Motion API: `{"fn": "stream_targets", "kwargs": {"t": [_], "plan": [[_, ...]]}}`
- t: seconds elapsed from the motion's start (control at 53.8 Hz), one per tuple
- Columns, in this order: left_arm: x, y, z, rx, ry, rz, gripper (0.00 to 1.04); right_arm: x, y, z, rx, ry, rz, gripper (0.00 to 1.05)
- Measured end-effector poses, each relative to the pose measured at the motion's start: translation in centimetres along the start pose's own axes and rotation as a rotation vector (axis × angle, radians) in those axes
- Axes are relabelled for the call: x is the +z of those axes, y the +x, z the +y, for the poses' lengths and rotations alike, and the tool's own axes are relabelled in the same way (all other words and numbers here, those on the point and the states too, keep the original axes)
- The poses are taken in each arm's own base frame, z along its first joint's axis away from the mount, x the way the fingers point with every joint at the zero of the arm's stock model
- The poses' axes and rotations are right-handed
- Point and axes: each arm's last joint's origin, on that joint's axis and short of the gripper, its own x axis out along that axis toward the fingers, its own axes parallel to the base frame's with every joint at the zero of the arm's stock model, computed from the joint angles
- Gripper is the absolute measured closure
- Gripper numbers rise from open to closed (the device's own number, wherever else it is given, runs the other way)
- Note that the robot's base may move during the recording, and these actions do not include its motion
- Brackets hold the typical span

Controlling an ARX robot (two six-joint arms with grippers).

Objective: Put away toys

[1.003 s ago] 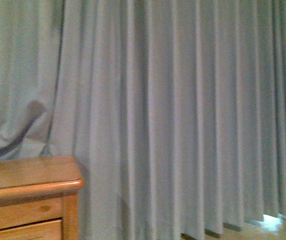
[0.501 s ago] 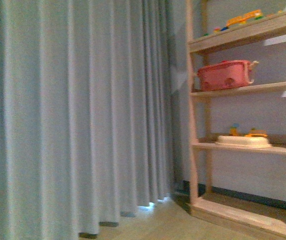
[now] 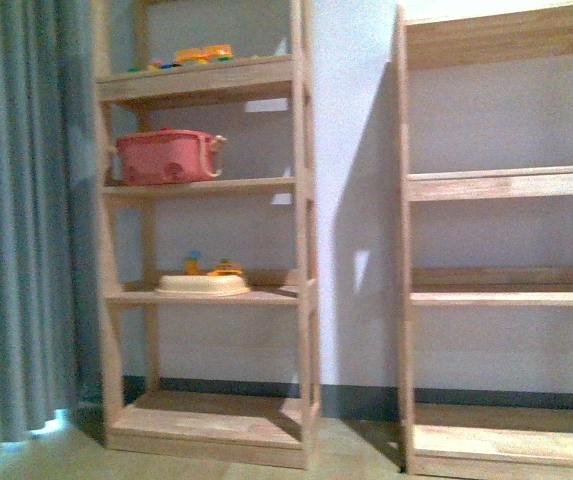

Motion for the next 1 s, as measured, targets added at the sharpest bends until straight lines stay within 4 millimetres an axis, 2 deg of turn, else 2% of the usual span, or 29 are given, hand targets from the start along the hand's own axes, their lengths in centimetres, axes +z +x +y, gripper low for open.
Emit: {"fn": "stream_targets", "kwargs": {"t": [1.003], "plan": [[0.0, 0.0, -0.01, -0.001, 0.0, 0.0, 0.06, 0.01, -0.01, 0.0, 0.003, 0.0, -0.001, 0.98]]}}
